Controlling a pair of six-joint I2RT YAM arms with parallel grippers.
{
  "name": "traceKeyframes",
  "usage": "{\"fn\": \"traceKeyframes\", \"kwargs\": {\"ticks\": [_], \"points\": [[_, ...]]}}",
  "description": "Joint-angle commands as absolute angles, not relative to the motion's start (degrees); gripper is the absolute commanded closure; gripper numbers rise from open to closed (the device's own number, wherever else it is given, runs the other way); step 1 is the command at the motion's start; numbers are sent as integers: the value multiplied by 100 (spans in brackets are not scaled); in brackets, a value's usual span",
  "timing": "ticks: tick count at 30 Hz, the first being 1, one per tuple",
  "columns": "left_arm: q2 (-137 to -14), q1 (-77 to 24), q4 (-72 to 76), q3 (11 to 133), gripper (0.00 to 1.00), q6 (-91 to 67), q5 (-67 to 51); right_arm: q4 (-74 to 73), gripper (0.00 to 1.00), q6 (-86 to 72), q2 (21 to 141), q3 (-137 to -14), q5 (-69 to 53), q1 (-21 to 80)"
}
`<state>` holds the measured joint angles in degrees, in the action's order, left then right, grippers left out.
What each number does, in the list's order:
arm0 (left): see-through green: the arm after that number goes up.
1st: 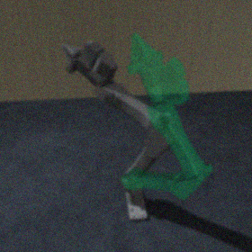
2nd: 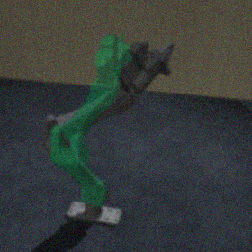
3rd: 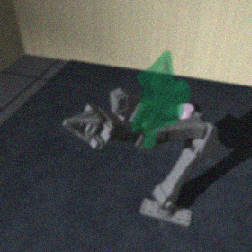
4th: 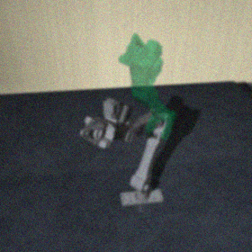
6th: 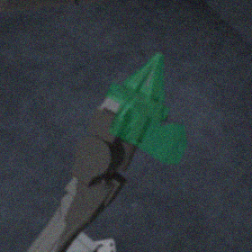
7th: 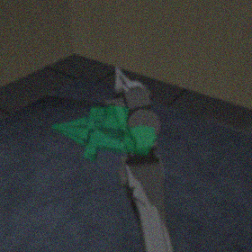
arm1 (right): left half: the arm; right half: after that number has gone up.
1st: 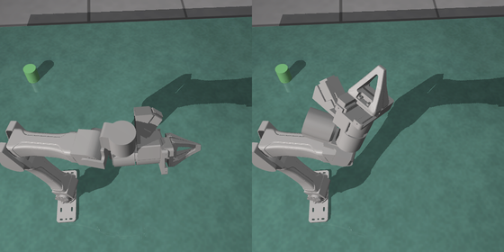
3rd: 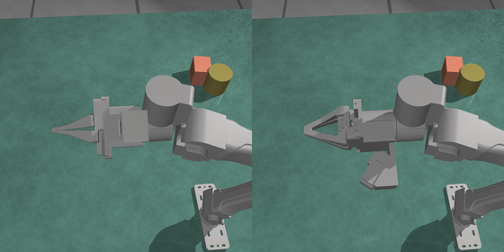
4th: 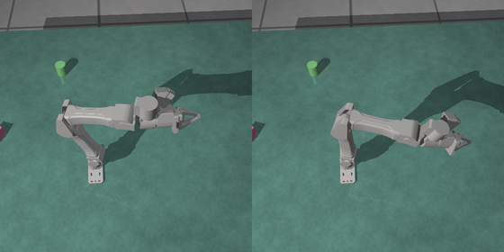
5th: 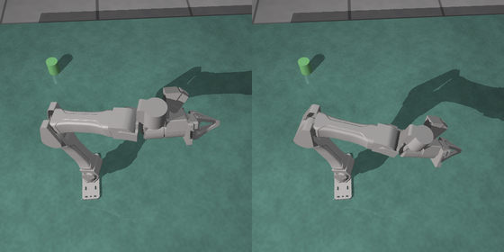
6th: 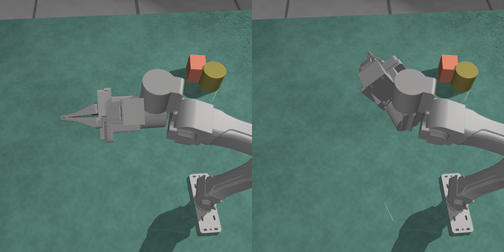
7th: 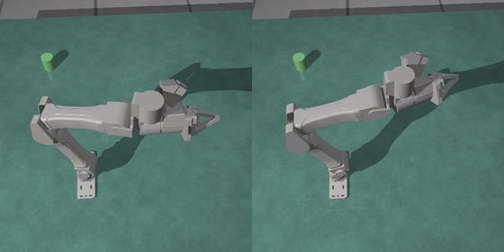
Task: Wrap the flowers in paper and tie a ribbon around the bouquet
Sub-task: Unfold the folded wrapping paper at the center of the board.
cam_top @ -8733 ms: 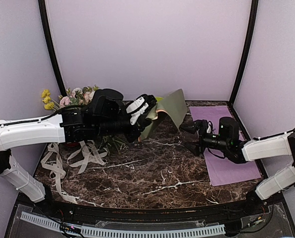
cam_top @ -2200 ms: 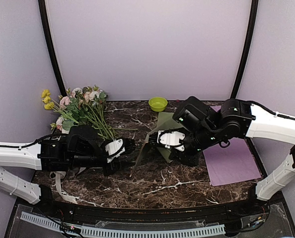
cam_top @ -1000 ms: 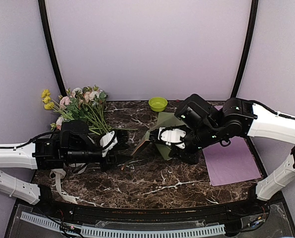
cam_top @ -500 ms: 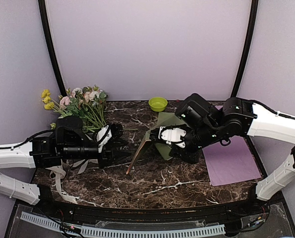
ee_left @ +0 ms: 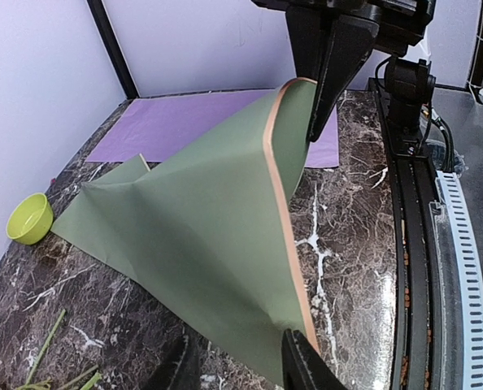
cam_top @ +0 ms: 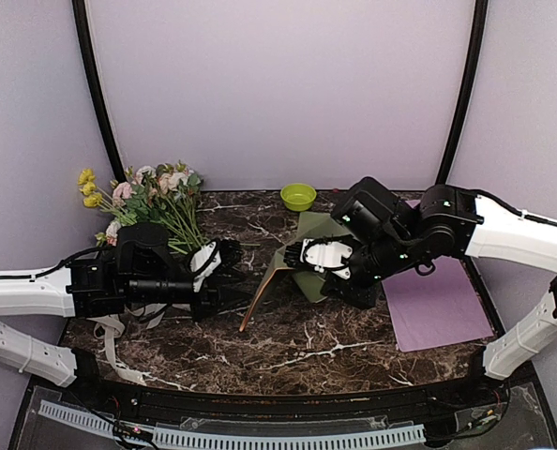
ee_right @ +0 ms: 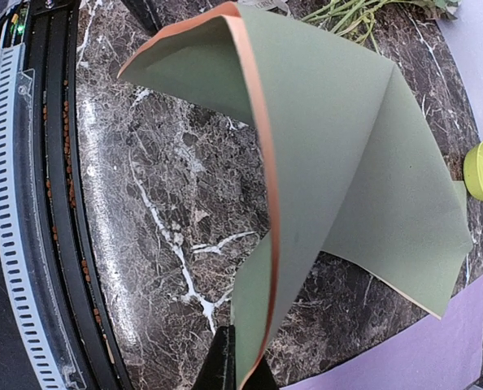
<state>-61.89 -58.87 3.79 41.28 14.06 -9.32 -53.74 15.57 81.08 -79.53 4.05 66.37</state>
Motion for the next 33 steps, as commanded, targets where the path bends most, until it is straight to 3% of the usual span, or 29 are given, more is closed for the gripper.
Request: {"fn": "traceKeyframes", "kwargs": {"ticks": [1,6,10,17,21,33], "points": [[-6218,-5862,562,4093,64,1323,-925,-5212,100,1573,8007,-7910,359,6592],[-6259,-5862,624,4137,52,1266,-1169,-5204,100,1573,8007,-7901,363,6574],[-6278,-5862,656,4184,50,1250,-1357,-5203,100,1573,8007,-7899,356,6565],[-6366,-5862,596,4263,53,1267,-1408,-5225,100,1567,7985,-7901,360,6565],[-6395,-5862,542,4279,64,1355,-1179,-5214,100,1564,7963,-7901,353,6565],[-6611,-5862,326,4412,69,1489,-616,-5255,100,1547,7954,-7903,346,6563]]}}
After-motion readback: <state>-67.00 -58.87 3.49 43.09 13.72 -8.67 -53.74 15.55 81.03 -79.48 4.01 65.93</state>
